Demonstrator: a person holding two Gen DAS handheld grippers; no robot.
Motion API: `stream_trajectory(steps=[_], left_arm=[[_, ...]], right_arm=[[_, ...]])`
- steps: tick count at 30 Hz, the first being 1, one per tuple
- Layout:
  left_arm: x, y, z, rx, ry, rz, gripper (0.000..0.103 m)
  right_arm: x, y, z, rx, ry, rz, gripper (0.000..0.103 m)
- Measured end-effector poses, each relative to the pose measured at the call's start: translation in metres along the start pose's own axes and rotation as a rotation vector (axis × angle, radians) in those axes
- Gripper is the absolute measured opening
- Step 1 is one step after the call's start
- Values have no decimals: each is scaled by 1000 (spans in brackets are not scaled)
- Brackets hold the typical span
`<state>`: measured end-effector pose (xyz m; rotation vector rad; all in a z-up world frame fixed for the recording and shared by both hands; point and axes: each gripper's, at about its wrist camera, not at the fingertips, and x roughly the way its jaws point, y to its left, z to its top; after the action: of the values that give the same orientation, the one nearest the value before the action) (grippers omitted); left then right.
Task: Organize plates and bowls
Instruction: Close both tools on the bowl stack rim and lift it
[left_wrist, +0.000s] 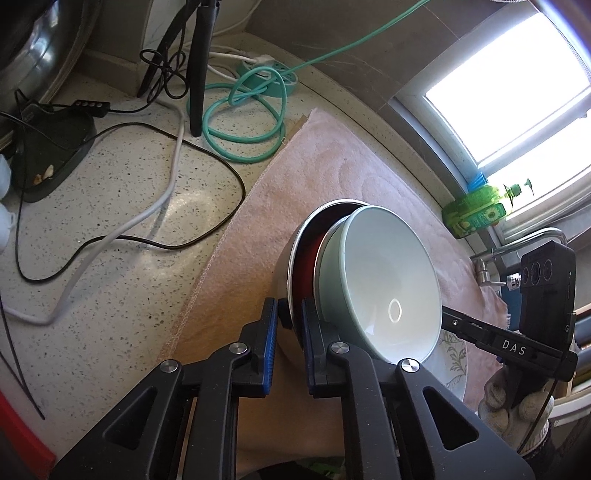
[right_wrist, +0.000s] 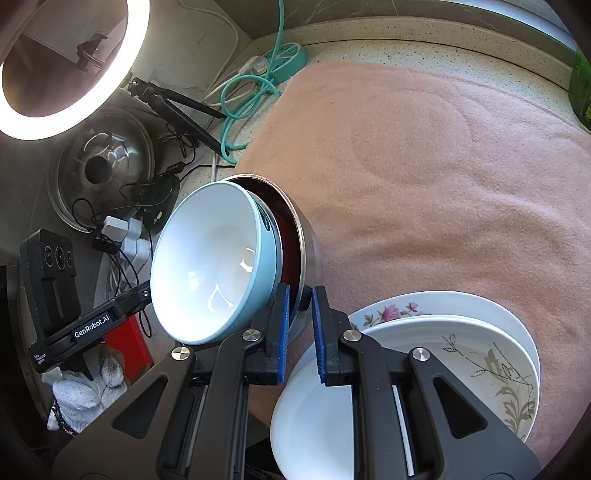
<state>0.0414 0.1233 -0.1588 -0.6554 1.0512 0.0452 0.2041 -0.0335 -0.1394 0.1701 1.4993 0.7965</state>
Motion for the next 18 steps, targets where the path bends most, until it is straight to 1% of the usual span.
stream_trajectory(steps=[10, 18], left_arm=[[-3, -1, -1, 12, -8, 8, 9], [-21, -18, 2, 44, -44, -10, 9]], right_arm=[[-10, 7, -2, -11, -22, -3, 13], [-41, 10, -6, -14, -68, 5, 13]])
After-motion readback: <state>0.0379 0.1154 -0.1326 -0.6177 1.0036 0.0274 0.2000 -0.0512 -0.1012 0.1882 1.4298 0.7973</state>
